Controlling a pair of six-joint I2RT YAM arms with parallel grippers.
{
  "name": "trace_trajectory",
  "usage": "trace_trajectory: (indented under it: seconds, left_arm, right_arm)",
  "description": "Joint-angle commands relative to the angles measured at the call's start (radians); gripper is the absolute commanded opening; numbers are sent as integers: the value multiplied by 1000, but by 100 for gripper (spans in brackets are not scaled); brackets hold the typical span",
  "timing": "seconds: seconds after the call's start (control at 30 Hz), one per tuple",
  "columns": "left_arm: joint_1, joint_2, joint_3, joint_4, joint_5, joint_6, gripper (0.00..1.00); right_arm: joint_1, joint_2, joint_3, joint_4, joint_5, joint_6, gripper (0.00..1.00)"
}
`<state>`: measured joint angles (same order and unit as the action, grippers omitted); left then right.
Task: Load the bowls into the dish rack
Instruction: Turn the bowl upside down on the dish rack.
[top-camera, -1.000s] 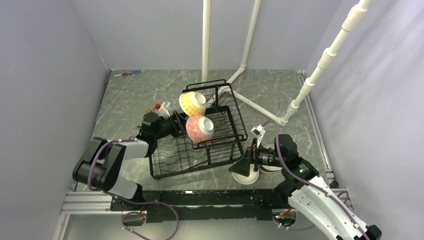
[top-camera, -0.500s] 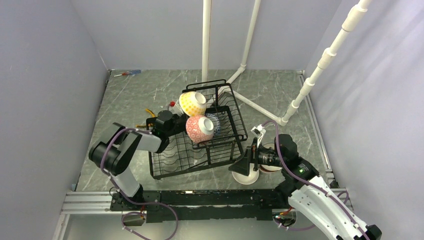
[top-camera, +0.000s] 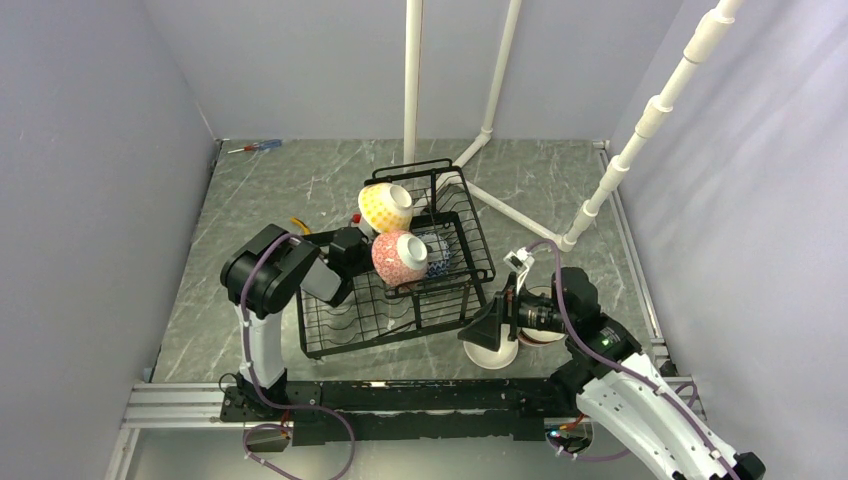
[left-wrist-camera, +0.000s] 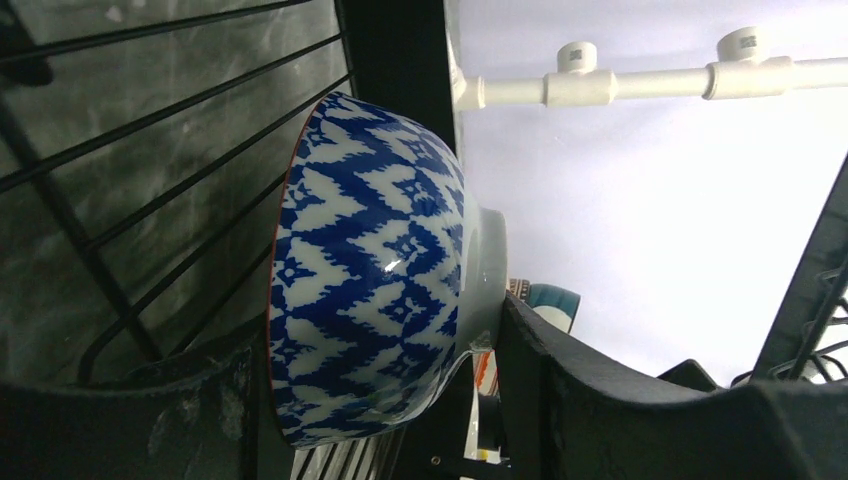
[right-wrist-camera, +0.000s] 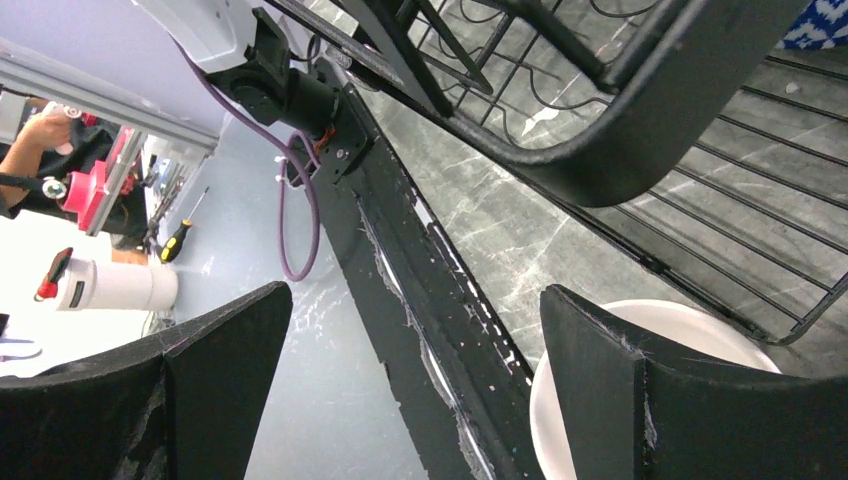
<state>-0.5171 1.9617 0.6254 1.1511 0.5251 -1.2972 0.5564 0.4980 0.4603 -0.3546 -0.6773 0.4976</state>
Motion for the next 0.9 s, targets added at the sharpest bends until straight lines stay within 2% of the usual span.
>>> trace_trajectory:
  seconds: [0.0, 0.27, 0.33, 0.53, 0.67, 0.73, 0.83, 0.87]
  left_arm:
    - [-15, 11, 55, 121, -23, -20, 3]
    - [-30, 85, 100, 143, -35, -48, 3]
    - [-32, 90, 111, 123, -28, -47, 6]
    - [-38, 43, 133, -32, -8, 0, 37]
    - [-40, -8, 135, -157, -14, 30, 52]
    - [-40, -30, 139, -221, -17, 45, 67]
    - [-40, -56, 151, -307, -20, 65, 71]
    - [-41, -61, 152, -328, -22, 66, 92]
  right_arm:
    - [4, -12, 43, 10, 21, -21, 100]
    - [4, -1, 50, 7, 19, -30, 100]
    - [4, -1, 49, 4, 21, -33, 100]
    - [4, -8, 51, -4, 28, -33, 100]
    - [4, -10, 50, -6, 30, -33, 100]
    - [4, -10, 50, -4, 30, -33, 100]
    - [4, -9, 49, -1, 28, -33, 100]
    - [4, -9, 49, -1, 28, -35, 100]
